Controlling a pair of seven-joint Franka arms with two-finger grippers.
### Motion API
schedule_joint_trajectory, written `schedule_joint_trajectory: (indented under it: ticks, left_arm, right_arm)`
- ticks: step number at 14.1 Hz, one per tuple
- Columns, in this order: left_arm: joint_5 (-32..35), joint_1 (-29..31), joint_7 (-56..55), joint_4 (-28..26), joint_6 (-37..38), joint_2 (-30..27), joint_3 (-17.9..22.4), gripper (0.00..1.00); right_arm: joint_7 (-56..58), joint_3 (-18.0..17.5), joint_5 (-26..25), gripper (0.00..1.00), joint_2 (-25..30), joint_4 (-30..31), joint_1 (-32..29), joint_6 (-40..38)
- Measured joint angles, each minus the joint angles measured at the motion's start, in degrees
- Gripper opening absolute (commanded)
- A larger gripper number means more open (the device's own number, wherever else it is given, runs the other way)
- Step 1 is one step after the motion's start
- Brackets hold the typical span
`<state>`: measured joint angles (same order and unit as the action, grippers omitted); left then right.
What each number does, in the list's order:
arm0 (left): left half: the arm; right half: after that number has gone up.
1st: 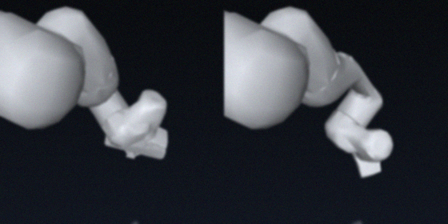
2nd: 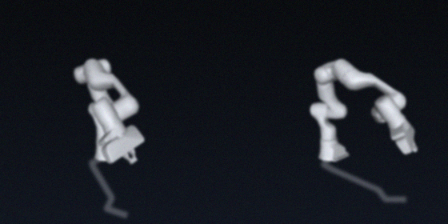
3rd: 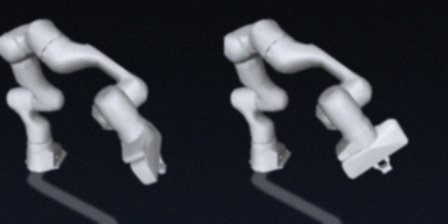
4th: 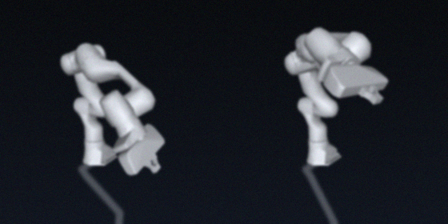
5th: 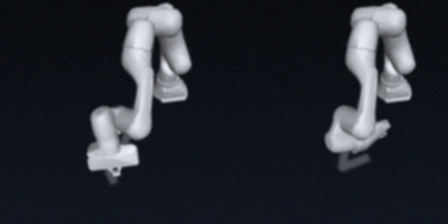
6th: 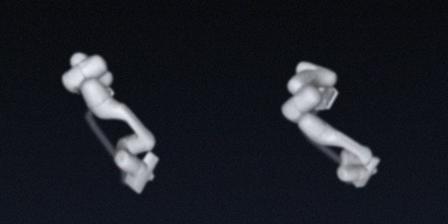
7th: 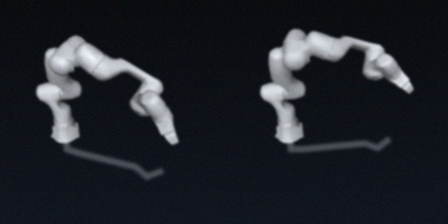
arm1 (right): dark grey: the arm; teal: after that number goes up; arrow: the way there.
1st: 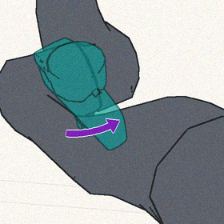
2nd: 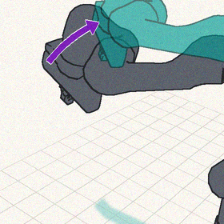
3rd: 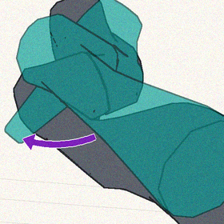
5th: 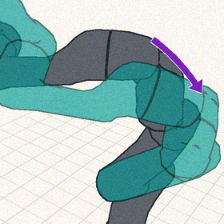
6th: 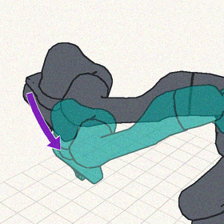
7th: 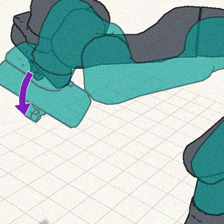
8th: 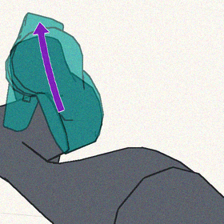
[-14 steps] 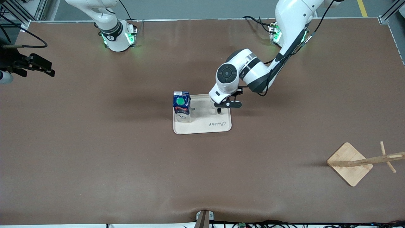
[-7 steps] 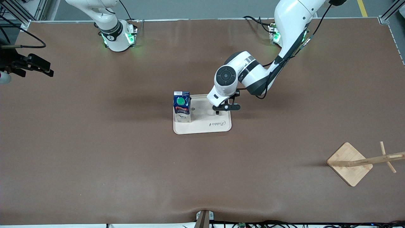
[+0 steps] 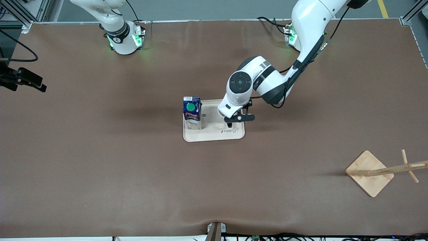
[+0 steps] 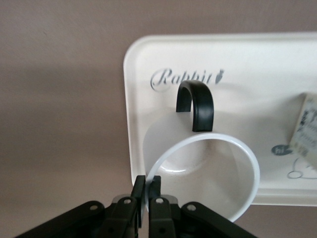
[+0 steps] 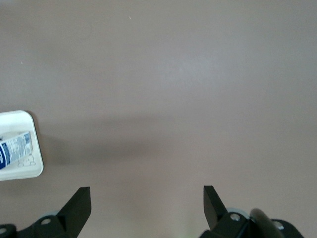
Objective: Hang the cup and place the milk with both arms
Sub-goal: 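Lift the mug with the left gripper and carry it to the wooden stand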
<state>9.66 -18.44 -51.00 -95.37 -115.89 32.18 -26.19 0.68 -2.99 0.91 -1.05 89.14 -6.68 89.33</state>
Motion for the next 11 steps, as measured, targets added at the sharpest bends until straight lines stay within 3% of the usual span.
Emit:
schedule_joint_trajectory:
  ticks: [5, 11]
  left_arm:
    - [0.0, 5.7, 0.0, 9.2, 9.3, -4.1, 0.2, 0.00]
    - [0.1, 20.1, 9.7, 10.5, 11.5, -10.6, 0.2, 0.00]
  right_arm:
    - [0.0, -0.2, -0.1, 1.00, -4.7, -0.3, 0.8, 7.7]
    - [0.0, 0.4, -0.1, 1.00, -4.6, -4.6, -0.9, 6.7]
